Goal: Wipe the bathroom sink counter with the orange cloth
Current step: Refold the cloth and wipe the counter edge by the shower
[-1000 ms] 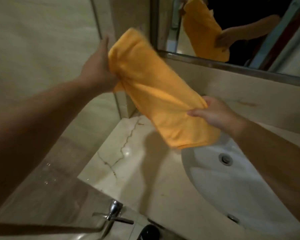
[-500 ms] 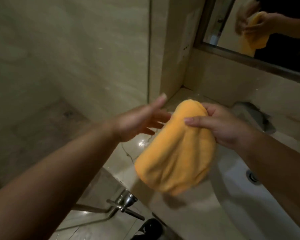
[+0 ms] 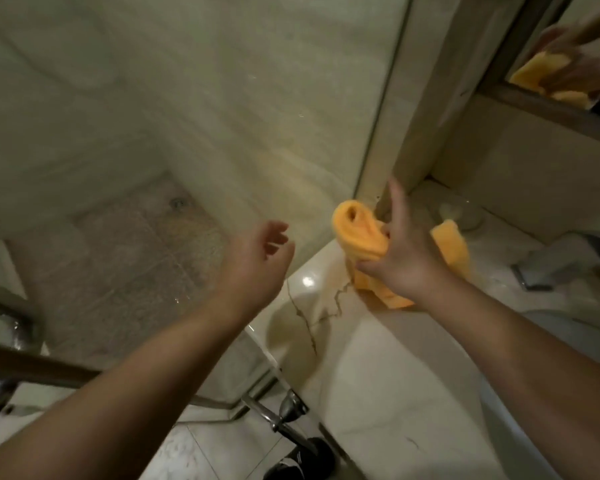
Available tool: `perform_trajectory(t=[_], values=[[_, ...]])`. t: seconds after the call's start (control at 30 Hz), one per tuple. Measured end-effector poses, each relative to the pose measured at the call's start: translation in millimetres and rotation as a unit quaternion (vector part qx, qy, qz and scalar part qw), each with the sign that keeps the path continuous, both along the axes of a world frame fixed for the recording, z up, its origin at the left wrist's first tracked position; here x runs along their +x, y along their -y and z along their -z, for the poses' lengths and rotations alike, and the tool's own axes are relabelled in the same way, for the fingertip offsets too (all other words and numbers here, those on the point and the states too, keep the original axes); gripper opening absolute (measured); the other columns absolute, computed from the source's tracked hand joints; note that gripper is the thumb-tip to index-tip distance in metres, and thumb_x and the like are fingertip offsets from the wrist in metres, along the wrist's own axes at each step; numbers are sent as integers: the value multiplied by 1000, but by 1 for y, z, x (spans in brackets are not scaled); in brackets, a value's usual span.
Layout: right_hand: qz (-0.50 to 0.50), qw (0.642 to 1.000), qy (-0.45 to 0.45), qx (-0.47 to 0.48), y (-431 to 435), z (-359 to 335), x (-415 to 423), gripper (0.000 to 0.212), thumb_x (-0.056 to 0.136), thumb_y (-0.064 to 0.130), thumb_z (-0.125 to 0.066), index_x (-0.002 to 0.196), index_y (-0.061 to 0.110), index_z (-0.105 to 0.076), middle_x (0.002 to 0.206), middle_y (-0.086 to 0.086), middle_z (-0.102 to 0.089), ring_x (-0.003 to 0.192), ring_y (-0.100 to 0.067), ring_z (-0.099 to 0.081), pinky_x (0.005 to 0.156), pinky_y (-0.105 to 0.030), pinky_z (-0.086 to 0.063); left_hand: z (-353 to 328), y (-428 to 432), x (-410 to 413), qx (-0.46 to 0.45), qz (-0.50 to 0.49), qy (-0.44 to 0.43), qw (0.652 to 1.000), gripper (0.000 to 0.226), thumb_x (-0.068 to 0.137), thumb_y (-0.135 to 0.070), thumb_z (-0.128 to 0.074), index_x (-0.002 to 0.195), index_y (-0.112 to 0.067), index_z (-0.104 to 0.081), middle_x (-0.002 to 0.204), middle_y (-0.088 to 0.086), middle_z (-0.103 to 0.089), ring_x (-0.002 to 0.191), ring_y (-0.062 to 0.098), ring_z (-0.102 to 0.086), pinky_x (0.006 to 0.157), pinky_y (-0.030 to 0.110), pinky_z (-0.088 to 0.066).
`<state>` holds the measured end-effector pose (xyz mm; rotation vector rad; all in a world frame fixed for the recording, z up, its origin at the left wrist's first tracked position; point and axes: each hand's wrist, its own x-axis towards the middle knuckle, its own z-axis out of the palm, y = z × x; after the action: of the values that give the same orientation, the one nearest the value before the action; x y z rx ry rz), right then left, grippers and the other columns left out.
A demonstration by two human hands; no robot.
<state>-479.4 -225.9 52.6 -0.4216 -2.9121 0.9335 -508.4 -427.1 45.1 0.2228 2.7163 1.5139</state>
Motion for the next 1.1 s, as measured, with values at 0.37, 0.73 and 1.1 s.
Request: perform_trajectory(t=[0.37, 0.73, 1.1], values=[[-8, 974, 158, 162, 28, 100, -34, 69, 77, 68, -46, 139, 42, -29, 158, -1, -13, 138, -33, -21, 102, -54, -30, 93, 46, 65, 40, -107, 144, 983, 15, 92, -32, -49, 97, -33, -63, 95, -13, -65, 96, 3, -59, 72, 14, -41], [-198, 958, 147, 146, 131, 95, 24, 56, 81, 58, -47, 134, 42, -33, 157, 1, -13, 139, -31, -13, 104, -51, -19, 87, 46, 84, 172, -167, 196, 951, 30, 95, -34, -40, 113, -29, -63, 113, -19, -64, 111, -3, -54, 98, 24, -41], [-229, 941, 157, -192, 166, 61, 73, 35, 79, 30, -56, 113, 21, -57, 110, -4, -64, 106, -24, -57, 94, -40, -46, 45, 71, 115, 154, -281, 165, 933, 34, 74, -31, -72, 98, -9, -61, 87, 8, -66, 80, 22, -64, 64, 33, -49]])
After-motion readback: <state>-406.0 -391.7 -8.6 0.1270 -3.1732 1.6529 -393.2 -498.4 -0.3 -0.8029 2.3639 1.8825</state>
